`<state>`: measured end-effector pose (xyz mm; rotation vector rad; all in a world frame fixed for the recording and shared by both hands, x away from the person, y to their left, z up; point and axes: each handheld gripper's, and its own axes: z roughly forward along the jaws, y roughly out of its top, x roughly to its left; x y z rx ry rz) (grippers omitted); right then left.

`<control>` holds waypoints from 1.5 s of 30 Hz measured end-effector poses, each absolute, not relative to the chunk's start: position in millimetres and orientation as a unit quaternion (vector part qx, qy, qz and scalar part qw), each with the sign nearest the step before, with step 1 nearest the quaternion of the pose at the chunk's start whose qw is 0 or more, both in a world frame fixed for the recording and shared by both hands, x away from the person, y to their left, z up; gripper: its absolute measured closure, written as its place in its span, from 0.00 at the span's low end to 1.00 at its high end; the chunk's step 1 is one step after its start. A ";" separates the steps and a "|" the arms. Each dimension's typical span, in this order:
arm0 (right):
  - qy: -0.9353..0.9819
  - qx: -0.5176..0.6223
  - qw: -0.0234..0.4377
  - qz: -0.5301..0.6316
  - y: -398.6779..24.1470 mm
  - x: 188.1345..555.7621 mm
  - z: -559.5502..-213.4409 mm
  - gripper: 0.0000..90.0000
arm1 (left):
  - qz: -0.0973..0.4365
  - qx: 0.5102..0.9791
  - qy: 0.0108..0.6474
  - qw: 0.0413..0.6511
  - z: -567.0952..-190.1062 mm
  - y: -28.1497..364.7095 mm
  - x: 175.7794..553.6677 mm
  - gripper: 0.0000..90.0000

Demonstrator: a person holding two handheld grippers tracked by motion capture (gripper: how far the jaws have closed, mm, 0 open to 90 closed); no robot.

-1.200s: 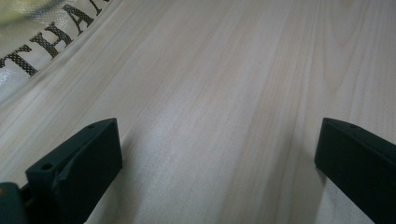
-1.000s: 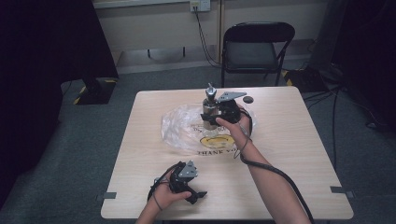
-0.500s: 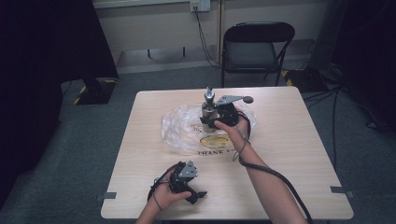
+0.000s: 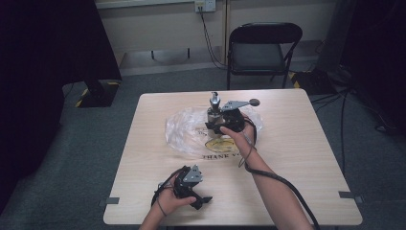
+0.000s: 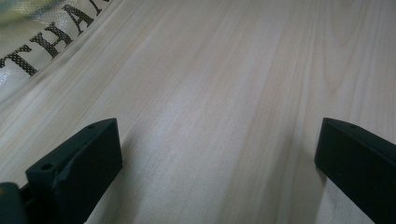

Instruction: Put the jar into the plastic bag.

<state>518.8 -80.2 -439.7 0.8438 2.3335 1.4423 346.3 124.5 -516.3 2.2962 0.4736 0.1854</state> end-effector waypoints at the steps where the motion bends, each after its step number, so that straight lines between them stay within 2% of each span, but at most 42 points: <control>1: 0.806 0.291 0.136 0.497 -80.2 518.7 -440.0 0.39 | 0.073 0.901 0.186 0.385 -516.3 124.5 346.3 0.00; 24: 0.818 0.267 0.148 0.487 -78.5 513.1 -443.6 0.37 | 0.073 0.901 0.186 0.385 -516.3 124.5 346.3 0.00; 26: 0.819 0.271 0.146 0.485 -78.3 512.6 -441.8 0.29 | 0.073 0.901 0.186 0.385 -516.3 124.5 346.3 0.00; 27: 0.819 0.271 0.146 0.485 -78.3 512.6 -441.8 0.29 | 0.073 0.901 0.186 0.385 -516.3 124.5 346.3 0.00; 30: 0.822 0.274 0.149 0.476 -79.3 512.2 -438.8 0.15 | 0.073 0.901 0.186 0.385 -516.3 124.5 346.3 0.00; 34: 0.821 0.286 0.145 0.473 -83.9 511.7 -435.9 0.05 | 0.073 0.901 0.186 0.385 -516.3 124.5 346.3 0.00; 39: 0.822 0.294 0.133 0.470 -90.4 509.8 -432.0 0.01 | 0.073 0.901 0.186 0.385 -516.4 124.5 346.3 0.00; 45: 0.830 0.288 0.123 0.461 -97.6 503.4 -428.1 0.00 | 0.073 0.901 0.186 0.385 -516.3 124.5 346.3 0.00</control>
